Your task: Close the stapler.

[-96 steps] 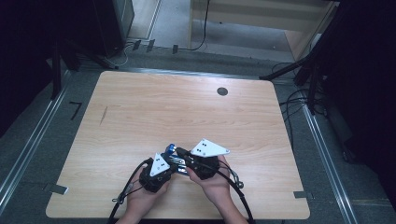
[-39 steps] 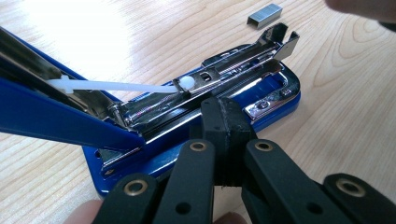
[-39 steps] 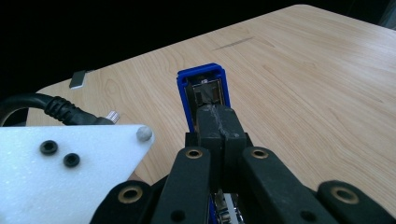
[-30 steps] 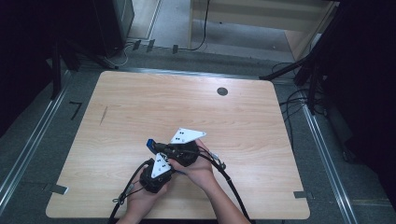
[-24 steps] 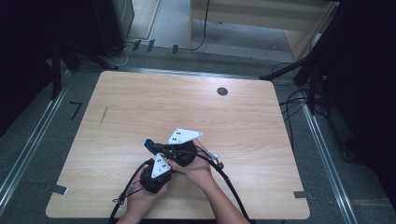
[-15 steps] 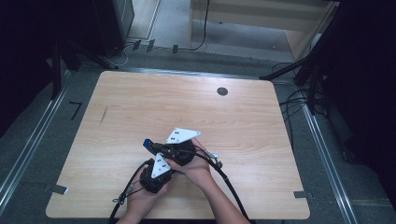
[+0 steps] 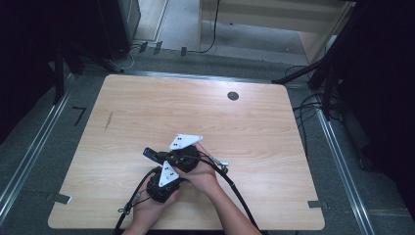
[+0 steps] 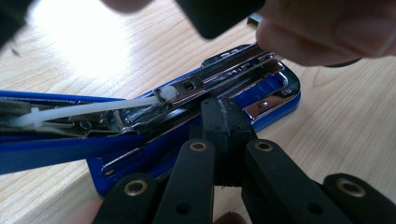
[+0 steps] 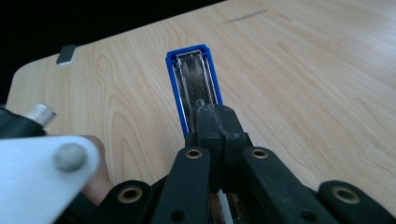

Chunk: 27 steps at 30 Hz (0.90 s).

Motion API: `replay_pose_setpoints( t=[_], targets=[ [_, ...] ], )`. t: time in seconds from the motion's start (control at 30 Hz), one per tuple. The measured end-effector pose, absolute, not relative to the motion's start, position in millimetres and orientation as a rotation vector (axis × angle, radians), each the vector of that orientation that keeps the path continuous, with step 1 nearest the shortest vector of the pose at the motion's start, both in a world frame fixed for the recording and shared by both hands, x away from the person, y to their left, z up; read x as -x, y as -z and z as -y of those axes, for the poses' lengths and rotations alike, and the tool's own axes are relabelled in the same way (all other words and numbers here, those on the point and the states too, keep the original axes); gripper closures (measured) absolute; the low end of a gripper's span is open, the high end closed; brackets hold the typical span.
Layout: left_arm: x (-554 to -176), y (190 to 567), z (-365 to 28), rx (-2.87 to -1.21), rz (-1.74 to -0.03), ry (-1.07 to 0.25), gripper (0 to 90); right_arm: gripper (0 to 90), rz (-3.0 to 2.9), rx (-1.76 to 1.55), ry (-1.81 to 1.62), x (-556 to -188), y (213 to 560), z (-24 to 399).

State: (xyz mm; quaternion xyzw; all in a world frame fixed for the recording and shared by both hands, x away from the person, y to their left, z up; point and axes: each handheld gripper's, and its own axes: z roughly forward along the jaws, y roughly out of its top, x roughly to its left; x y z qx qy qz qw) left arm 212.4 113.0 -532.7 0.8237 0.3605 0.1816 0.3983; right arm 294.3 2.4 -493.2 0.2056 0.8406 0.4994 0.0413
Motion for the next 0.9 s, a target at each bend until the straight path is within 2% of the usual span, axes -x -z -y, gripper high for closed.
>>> replay_pose_setpoints(
  t=[0.53,0.9],
  targets=[
    [-213,533,-113,-2.085,-0.913,-0.457,90.0,90.0,-2.712,-0.692,-1.338,-300,506,-15],
    [-213,532,-114,-2.082,-0.918,-0.445,90.0,90.0,-2.695,-0.692,-1.341,-301,505,-12]
  ],
)
